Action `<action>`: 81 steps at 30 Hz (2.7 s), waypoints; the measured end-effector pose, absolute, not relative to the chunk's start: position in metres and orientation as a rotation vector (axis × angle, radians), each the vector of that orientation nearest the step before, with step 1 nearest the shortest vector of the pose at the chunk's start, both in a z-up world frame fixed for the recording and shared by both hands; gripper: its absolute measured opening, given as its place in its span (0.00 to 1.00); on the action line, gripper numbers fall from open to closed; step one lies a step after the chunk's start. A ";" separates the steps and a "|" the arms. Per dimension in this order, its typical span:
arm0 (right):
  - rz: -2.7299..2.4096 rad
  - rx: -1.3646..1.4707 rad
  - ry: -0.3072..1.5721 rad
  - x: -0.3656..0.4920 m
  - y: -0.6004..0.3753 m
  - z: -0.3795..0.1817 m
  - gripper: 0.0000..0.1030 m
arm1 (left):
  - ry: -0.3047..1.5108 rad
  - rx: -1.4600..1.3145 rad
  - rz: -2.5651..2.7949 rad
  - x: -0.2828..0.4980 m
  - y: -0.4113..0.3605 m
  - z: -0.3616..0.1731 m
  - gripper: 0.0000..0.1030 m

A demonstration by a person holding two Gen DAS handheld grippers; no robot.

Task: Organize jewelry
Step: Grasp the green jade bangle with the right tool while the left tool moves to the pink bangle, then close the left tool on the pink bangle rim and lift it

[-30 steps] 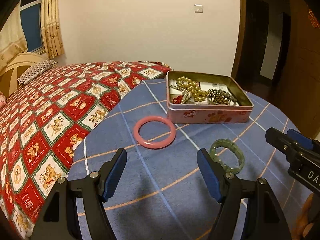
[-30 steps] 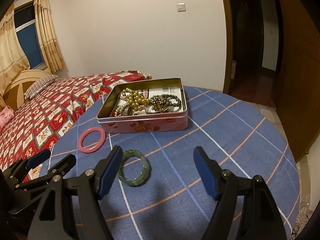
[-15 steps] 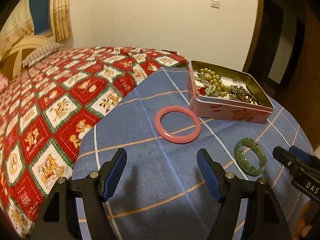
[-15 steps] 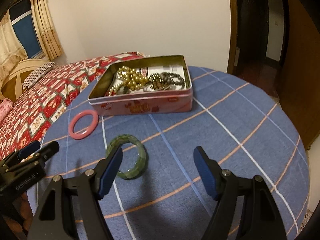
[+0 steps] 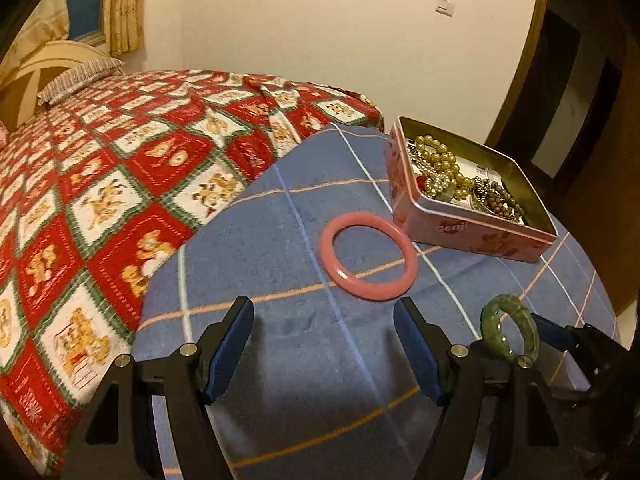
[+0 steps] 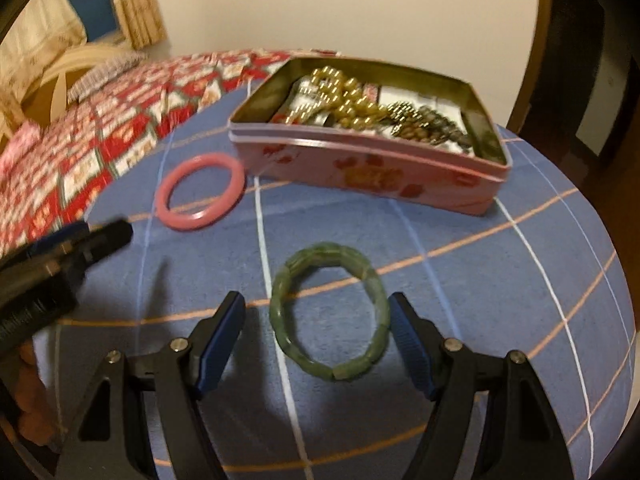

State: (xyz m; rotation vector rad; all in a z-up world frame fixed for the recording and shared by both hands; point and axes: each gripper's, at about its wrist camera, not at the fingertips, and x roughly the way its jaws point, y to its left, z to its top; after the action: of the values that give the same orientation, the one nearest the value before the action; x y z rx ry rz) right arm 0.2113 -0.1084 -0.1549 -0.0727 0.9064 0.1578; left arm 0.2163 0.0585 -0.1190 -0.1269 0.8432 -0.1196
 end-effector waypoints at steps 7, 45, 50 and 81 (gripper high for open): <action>0.150 -0.108 0.885 0.209 -0.117 -0.152 0.36 | 0.888 -0.131 -0.172 0.239 0.039 -0.126 0.71; 0.171 0.123 0.808 0.213 -0.153 -0.144 0.17 | 0.875 -0.011 -0.056 0.276 0.017 -0.139 0.29; 0.170 0.123 0.809 0.213 -0.153 -0.144 0.17 | 0.874 0.017 -0.062 0.277 0.016 -0.140 0.21; 0.144 0.121 0.749 0.205 -0.156 -0.136 0.17 | 0.780 -0.098 -0.200 0.227 0.039 -0.112 0.10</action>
State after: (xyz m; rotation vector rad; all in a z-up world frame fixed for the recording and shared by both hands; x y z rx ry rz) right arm 0.2051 -0.1558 -0.1358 0.1213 0.7490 0.1441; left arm 0.2270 0.0387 -0.1121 -0.0980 0.7801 -0.2003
